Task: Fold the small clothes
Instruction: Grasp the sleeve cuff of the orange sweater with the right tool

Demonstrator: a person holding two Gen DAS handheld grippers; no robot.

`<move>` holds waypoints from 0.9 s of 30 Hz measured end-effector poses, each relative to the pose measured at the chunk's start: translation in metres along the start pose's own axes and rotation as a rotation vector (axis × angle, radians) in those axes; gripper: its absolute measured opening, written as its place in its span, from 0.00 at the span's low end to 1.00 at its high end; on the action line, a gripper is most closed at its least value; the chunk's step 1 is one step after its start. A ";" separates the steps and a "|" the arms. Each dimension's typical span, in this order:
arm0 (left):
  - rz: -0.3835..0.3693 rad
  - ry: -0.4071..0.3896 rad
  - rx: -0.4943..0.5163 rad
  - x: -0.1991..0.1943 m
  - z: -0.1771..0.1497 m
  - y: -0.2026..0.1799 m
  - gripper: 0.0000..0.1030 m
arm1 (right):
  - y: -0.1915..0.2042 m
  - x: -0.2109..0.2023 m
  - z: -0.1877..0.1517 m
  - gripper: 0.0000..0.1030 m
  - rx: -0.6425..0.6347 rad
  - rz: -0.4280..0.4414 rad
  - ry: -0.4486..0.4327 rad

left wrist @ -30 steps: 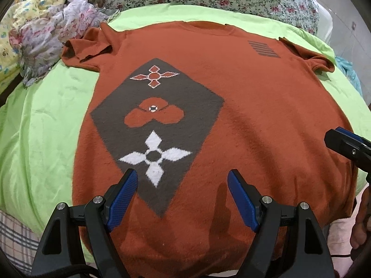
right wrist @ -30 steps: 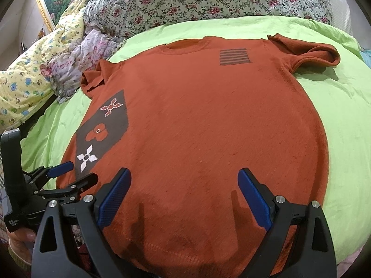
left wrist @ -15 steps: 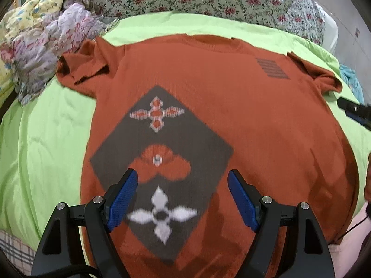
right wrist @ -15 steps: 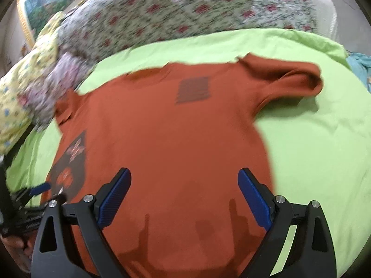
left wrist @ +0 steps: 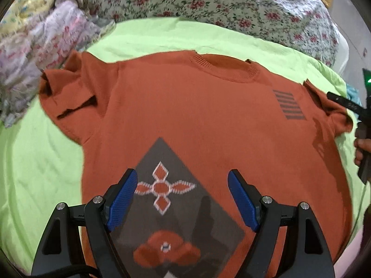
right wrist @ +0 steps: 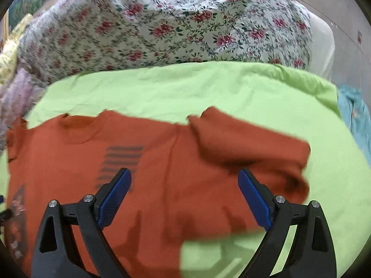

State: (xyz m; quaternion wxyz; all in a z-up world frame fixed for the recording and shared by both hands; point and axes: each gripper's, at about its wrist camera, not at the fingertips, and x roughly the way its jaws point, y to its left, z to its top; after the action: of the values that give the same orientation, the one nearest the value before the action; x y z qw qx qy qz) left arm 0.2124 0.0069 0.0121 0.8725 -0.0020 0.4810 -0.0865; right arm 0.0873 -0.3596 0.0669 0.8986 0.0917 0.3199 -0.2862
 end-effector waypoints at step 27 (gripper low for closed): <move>-0.050 -0.008 -0.081 -0.004 0.000 0.029 0.78 | 0.130 -0.019 0.027 0.09 0.045 0.633 -0.006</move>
State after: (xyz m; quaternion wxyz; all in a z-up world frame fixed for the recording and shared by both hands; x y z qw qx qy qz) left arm 0.2142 0.0363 0.0132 0.8711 -0.0498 0.4805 -0.0885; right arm 0.1638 -0.2538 0.0978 0.9417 0.2058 0.2663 0.0003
